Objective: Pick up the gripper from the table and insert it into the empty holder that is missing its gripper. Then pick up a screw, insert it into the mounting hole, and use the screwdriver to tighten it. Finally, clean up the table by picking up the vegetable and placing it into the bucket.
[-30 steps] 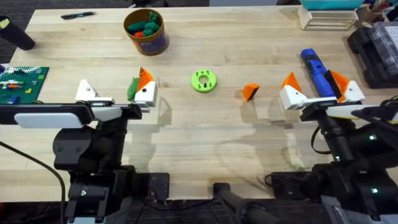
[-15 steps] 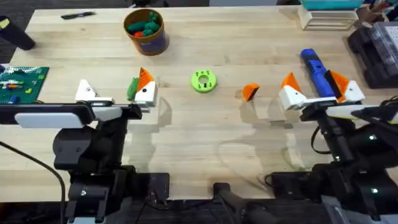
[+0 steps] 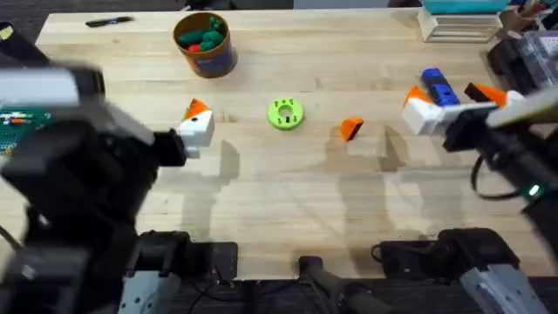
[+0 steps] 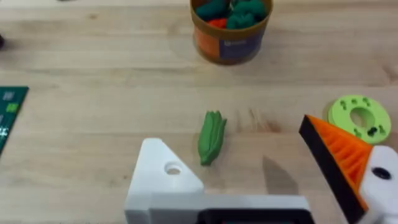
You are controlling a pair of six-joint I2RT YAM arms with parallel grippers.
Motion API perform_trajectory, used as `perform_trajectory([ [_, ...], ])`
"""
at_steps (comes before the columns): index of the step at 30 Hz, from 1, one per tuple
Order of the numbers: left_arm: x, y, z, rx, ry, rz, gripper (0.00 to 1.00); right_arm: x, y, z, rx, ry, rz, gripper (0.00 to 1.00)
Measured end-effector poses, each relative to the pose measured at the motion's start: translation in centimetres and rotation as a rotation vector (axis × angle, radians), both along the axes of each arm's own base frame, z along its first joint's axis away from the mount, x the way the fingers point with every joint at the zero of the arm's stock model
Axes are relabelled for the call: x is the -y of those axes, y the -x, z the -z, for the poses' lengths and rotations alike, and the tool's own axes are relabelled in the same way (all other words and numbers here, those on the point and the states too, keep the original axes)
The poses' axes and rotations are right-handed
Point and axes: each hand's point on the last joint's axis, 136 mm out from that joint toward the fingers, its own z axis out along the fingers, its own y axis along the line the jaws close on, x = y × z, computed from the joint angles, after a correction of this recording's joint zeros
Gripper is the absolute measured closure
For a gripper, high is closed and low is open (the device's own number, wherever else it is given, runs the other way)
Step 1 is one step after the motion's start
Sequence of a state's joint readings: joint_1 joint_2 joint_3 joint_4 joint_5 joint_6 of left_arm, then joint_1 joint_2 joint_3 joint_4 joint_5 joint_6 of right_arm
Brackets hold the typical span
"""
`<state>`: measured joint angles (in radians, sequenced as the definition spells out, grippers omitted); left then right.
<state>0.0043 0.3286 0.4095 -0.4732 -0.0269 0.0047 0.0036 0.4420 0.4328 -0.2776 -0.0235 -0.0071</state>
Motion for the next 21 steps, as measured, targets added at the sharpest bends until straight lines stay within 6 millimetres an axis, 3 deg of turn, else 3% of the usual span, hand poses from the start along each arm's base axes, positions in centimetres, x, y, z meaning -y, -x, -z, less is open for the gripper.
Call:
perform_trajectory([
  [1, 0.0, -0.6, -0.2, -0.136, 0.000, 0.000, 0.059, 0.0, -1.0, -0.4, -0.139, 0.000, 0.000, 0.008],
  [6, 0.0, -1.5, 0.1, -0.410, -0.002, 0.002, 0.059, 0.0, -2.5, -1.2, -0.348, 0.001, 0.000, 0.008],
  [13, -0.1, -3.6, 1.0, -0.598, -0.017, 0.010, 0.059, 0.0, -4.0, -1.3, -0.517, 0.002, 0.000, 0.008],
  [19, -0.5, -3.8, 4.0, -0.731, -0.073, 0.030, 0.016, 0.0, -4.2, -0.2, -0.564, 0.002, 0.000, 0.008],
  [20, -0.5, -3.6, 5.9, -0.816, -0.101, 0.062, 0.016, 0.0, -4.3, -0.1, -0.570, 0.002, 0.000, 0.008],
  [21, -0.6, -3.7, 6.6, -0.842, -0.108, 0.071, 0.016, 0.0, -4.2, -0.1, -0.572, 0.002, 0.000, 0.008],
])
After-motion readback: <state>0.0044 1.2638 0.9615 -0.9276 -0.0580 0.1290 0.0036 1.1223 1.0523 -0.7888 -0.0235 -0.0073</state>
